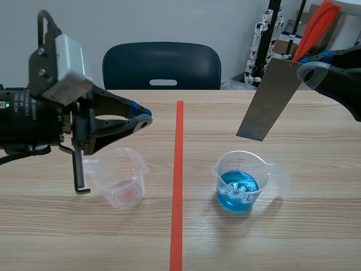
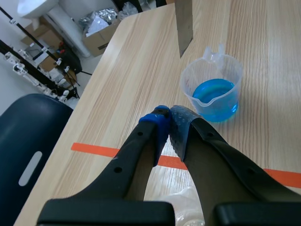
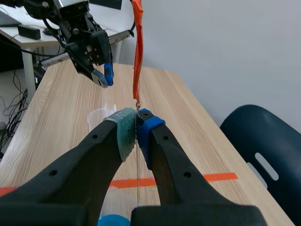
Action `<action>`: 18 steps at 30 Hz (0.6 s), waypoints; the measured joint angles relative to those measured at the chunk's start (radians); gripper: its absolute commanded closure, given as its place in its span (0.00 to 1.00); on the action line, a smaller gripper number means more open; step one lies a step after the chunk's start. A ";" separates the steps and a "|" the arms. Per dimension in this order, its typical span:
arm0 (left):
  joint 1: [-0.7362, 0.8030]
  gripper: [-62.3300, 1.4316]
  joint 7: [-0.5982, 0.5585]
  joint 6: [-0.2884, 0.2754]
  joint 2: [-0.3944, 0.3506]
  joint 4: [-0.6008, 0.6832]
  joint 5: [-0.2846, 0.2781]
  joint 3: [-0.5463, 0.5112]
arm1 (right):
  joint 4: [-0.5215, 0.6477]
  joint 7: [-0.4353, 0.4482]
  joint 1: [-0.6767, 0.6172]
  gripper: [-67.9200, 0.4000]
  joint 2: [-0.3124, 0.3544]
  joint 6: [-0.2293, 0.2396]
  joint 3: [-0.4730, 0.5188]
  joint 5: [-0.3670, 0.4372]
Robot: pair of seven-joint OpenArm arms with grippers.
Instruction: Do the redox reaction experiment. raise the plate out of the solution
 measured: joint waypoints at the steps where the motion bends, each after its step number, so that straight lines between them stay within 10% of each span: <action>1: -0.005 0.95 0.011 0.000 0.015 0.000 0.006 0.004 | 0.000 -0.012 0.000 0.99 0.000 0.000 0.000 -0.001; 18: -0.127 0.95 0.051 -0.048 0.190 -0.153 0.107 0.082 | 0.191 -0.134 -0.044 0.99 0.117 0.000 0.000 0.111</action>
